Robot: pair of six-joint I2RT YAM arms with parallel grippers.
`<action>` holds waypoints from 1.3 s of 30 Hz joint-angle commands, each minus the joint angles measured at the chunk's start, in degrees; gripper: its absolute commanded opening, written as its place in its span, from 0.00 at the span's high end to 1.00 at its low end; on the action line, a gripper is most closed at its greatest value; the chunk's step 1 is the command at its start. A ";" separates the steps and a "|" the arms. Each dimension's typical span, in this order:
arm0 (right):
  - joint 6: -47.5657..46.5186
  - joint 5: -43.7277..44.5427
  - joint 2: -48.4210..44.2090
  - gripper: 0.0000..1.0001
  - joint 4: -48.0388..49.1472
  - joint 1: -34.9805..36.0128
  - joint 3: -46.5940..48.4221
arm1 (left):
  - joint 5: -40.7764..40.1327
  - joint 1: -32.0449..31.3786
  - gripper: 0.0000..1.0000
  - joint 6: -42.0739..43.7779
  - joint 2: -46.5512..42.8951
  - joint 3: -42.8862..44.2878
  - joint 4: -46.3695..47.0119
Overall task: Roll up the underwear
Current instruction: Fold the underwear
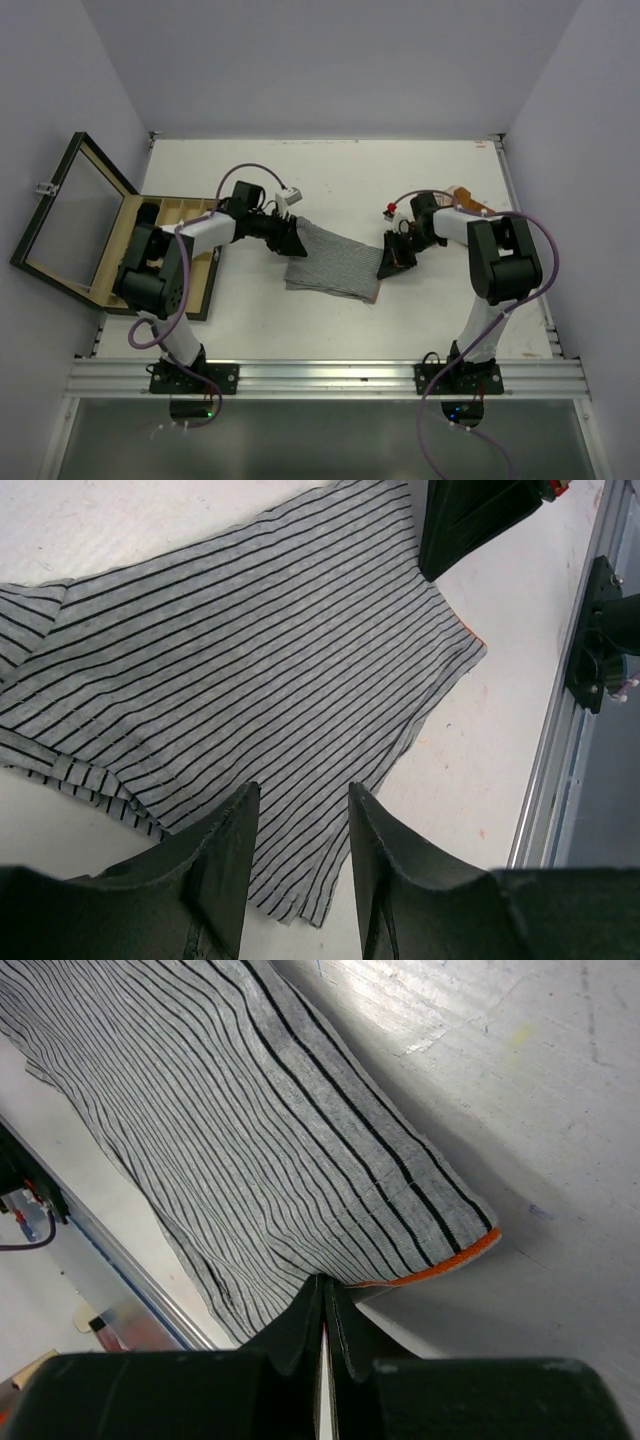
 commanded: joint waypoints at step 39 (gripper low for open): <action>-12.21 6.93 -2.72 0.87 1.55 6.92 3.96 | -25.54 -18.23 0.60 40.84 -22.90 -11.02 -13.04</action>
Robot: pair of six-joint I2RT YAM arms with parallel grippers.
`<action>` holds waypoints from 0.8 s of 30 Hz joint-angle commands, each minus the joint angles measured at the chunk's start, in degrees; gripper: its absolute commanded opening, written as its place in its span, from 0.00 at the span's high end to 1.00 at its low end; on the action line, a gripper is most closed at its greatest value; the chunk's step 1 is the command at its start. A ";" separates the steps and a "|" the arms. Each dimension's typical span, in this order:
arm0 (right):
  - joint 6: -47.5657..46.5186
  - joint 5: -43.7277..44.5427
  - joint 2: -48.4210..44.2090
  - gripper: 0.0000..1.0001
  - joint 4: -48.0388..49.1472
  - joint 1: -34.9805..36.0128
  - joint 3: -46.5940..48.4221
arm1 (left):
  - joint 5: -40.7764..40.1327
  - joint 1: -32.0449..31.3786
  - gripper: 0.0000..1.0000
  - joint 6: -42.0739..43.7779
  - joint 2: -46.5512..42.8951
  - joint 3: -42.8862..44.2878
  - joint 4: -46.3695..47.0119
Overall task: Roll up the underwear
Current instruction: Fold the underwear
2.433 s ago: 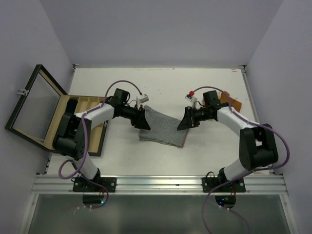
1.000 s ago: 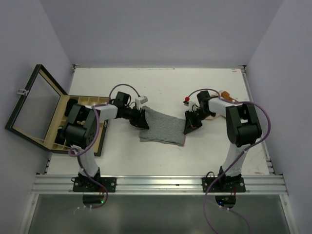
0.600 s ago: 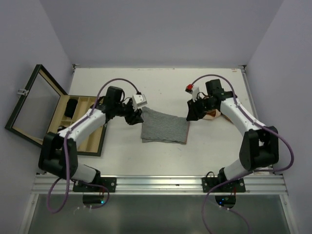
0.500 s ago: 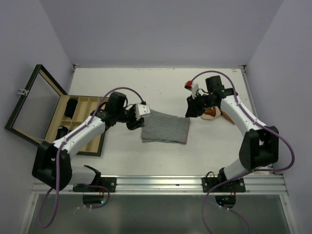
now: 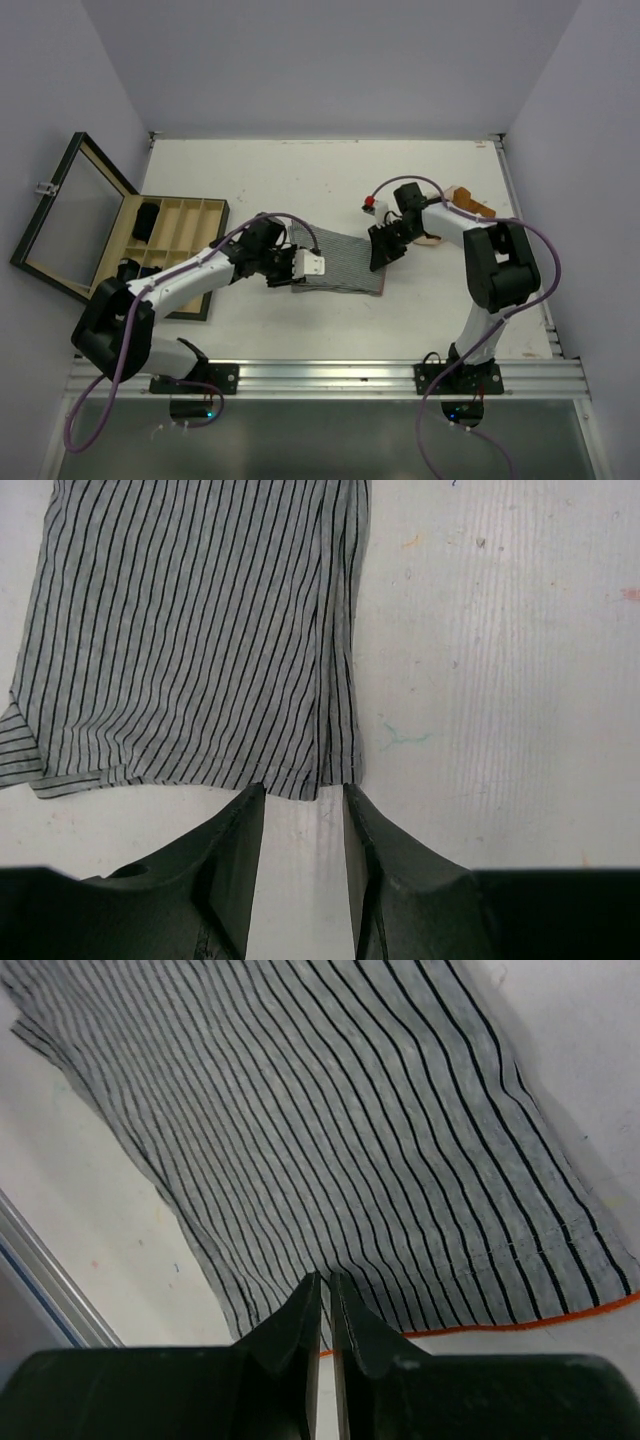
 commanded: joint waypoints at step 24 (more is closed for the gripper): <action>4.49 2.81 2.67 0.69 -13.10 1.26 19.59 | -0.06 2.39 0.64 -15.10 5.72 4.79 -15.84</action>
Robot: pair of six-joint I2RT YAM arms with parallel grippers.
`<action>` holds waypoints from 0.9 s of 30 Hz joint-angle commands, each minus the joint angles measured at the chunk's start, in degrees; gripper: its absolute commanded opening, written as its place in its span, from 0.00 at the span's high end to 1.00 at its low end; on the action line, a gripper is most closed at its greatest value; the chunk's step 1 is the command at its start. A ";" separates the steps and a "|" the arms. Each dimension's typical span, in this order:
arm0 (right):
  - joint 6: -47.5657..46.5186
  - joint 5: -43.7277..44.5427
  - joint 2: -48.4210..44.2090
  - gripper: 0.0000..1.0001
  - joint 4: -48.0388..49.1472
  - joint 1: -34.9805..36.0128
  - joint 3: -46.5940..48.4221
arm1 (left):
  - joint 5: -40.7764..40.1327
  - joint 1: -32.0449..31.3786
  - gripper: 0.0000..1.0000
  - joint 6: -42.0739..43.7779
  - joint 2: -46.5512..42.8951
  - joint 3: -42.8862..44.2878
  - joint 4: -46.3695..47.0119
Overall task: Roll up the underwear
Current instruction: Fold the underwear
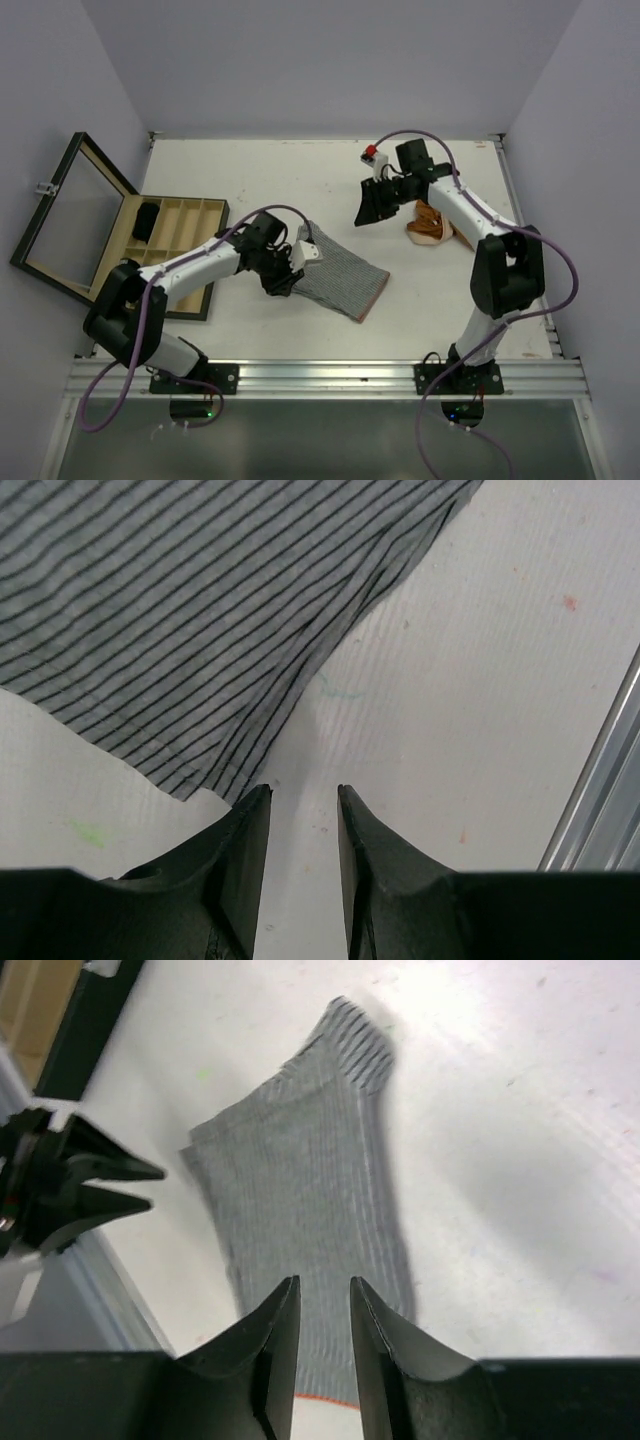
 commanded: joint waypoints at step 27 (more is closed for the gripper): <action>1.38 -11.74 9.20 0.49 -6.42 3.62 -18.55 | 7.85 7.08 0.64 -8.84 35.15 29.36 8.25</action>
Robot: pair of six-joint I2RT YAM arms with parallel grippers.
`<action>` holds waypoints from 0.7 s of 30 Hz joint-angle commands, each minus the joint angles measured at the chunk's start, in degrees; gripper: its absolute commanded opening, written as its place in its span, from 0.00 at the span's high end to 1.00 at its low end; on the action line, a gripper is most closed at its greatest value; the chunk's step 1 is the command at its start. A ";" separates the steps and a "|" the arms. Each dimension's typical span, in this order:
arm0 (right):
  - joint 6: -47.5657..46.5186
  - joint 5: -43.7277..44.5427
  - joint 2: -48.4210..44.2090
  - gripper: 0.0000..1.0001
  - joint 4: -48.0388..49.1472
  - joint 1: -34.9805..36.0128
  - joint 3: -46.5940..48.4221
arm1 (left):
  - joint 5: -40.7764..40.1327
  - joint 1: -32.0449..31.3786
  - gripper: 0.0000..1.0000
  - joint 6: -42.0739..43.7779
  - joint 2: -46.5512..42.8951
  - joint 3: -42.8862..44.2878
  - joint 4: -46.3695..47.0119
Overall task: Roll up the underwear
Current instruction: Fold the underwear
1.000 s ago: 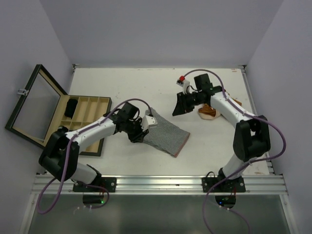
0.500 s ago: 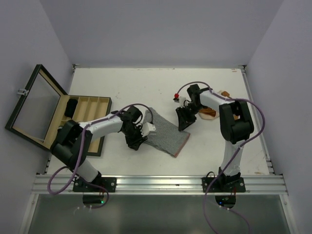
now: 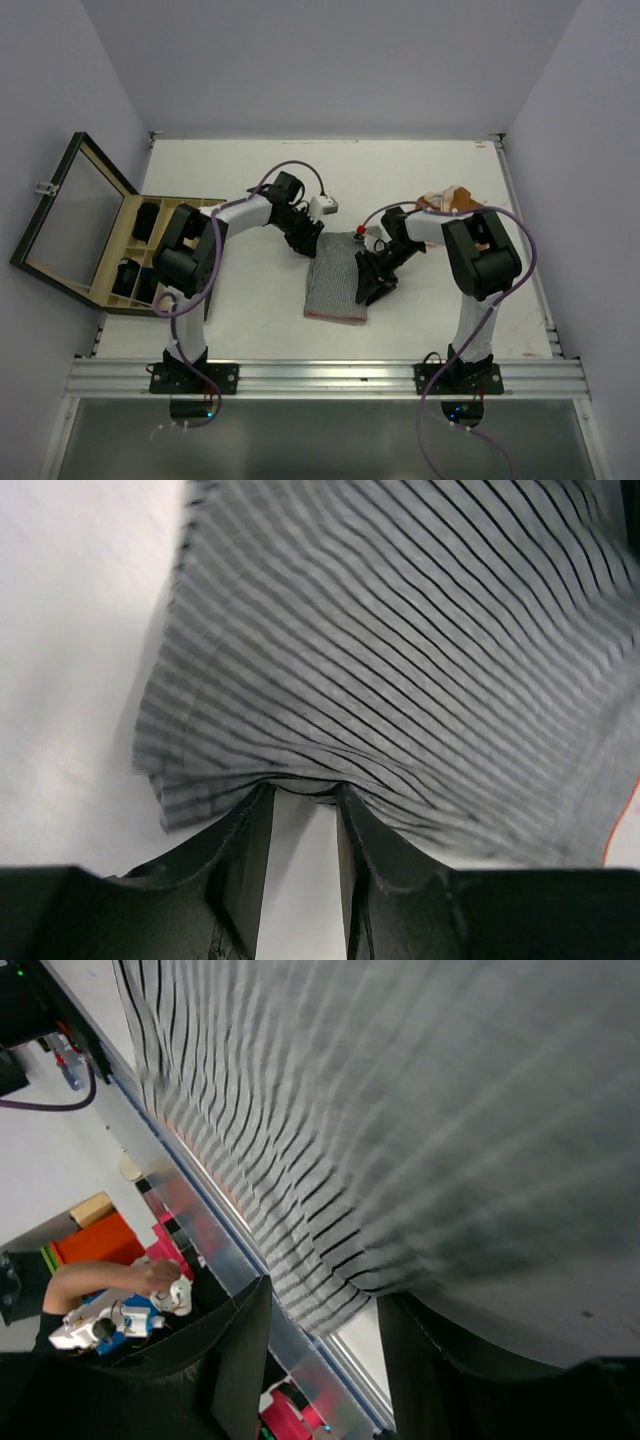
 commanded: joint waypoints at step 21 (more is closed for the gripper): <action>-10.68 8.60 -2.55 0.67 6.63 -6.10 19.43 | 8.12 -3.44 0.55 -7.16 -16.76 -5.62 2.06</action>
